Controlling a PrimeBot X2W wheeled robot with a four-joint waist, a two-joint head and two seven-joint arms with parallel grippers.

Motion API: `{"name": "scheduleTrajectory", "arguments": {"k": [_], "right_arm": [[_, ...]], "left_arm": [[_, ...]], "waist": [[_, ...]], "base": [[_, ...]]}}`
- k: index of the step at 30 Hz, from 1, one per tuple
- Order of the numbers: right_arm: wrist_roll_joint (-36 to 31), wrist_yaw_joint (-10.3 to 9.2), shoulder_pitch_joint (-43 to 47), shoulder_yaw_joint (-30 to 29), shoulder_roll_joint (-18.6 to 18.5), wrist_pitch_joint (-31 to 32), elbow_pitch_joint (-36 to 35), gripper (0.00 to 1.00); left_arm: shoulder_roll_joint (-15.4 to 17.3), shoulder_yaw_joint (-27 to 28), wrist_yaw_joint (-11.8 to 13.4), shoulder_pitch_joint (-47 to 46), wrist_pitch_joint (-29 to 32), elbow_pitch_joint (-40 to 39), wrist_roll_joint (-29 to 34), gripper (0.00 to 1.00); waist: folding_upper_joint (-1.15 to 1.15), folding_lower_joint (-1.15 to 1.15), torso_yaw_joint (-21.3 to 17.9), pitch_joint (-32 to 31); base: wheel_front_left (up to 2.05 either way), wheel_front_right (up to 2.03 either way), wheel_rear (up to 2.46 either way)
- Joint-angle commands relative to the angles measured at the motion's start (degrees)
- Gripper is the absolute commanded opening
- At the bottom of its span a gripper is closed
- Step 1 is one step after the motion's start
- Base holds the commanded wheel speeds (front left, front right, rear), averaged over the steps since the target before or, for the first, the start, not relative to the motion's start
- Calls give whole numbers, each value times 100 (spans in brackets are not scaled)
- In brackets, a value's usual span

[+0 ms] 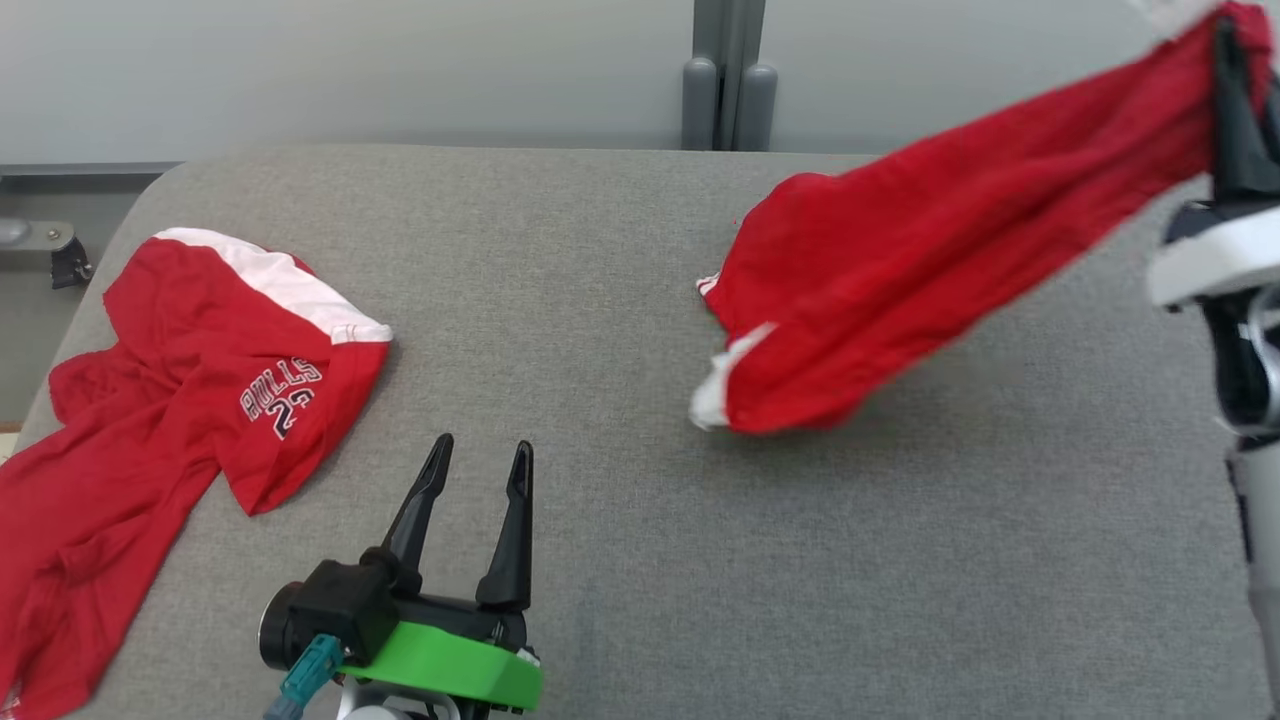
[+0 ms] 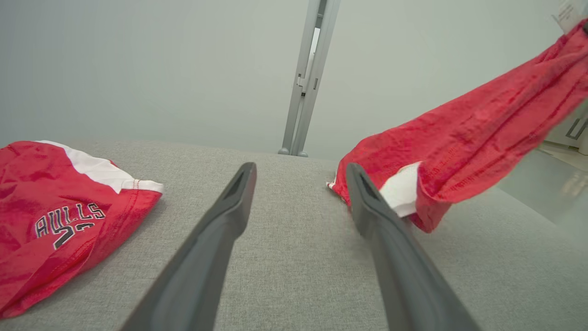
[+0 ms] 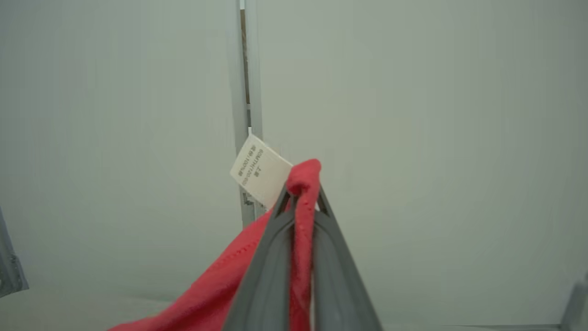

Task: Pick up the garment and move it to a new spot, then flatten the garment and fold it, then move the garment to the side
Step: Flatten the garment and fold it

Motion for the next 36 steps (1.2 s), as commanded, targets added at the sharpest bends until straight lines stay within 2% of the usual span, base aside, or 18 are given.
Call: {"name": "scheduleTrajectory", "arguments": {"k": [1,6,10,11,12,13,17,22,28,36], "right_arm": [[54,-8,272,-294,-53,97,35,0],[-137,-8,968,-1142,-300,5,374,0],[-414,-8,1221,-1790,-268,-211,899,0],[-579,-9,1238,-1975,-288,-264,1074,15],[-748,-9,1247,-2121,-295,-262,1245,39],[-920,-9,1208,-2269,-271,-262,1442,100],[-1334,-6,991,-2544,-106,-436,1761,100],[-1655,-8,811,-2413,180,-701,1557,100],[-1325,-9,1120,-1235,598,-853,696,100],[-734,-9,1979,567,875,-888,-432,100]], "left_arm": [[11,28,-12,9,3,-4,35,100],[11,51,-76,-157,3,15,184,100],[11,19,-85,-202,4,-29,178,100],[11,-9,-90,-224,4,-30,198,100],[11,-33,-96,-239,4,-20,216,100],[11,-54,-108,-246,3,-6,229,100],[11,-59,-123,-226,4,8,237,100],[11,-25,-100,-161,4,27,228,100],[11,9,-62,-174,4,-31,173,100],[11,36,28,-253,4,-141,82,100]], "waist": [[0,0,-144,91],[0,0,-279,282],[0,0,-341,341],[0,0,-352,350],[0,0,-357,354],[0,0,-361,353],[0,0,-373,327],[0,0,-413,265],[0,0,-447,214],[0,0,-348,195]], "base": [[0,0,0],[0,0,0],[0,0,0],[0,0,0],[0,0,0],[0,0,0],[0,0,0],[0,0,0],[0,0,0],[0,0,0]]}}
